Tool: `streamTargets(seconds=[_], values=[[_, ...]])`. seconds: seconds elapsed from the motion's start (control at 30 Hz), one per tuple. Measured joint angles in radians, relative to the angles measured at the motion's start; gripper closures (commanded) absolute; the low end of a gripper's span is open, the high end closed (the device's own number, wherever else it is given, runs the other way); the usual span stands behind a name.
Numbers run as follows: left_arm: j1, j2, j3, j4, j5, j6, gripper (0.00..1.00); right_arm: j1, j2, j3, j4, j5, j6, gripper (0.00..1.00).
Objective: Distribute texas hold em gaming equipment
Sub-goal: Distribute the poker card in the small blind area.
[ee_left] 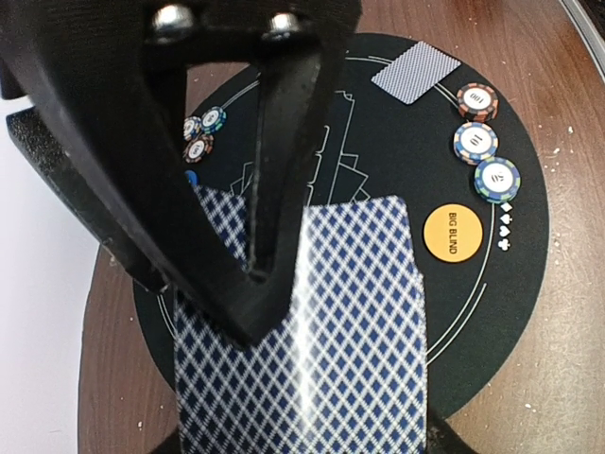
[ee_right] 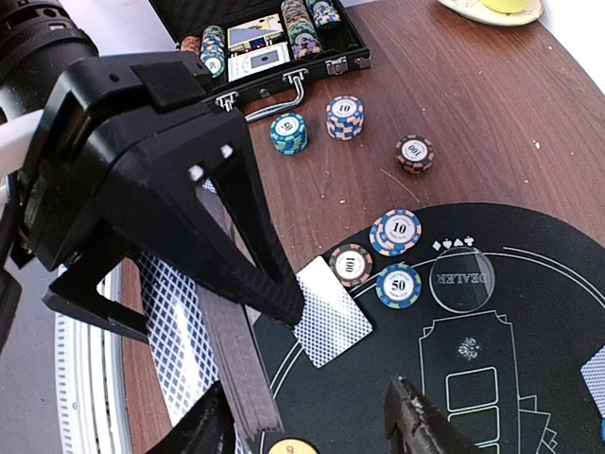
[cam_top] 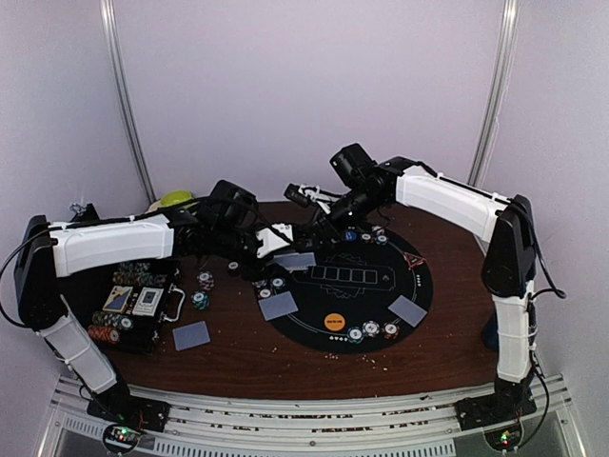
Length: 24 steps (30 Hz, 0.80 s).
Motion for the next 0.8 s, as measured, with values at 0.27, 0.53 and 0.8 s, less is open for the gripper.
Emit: streamTargets(seconds=[0.27,0.53,0.8], values=[[0.0,0.0,0.0,-0.008,0.0,0.0,0.95,-0.002,-0.005,0.004,-0.062,-0.022,-0.06,0.72],[-0.002,0.002,0.0,-0.013,0.006,0.0,0.95,-0.005,-0.003,0.066,-0.165,-0.018,-0.126,0.94],[-0.002,0.007,0.0,-0.014,0.007,0.001,0.95,-0.005,-0.003,0.073,-0.225,-0.018,-0.157,1.0]])
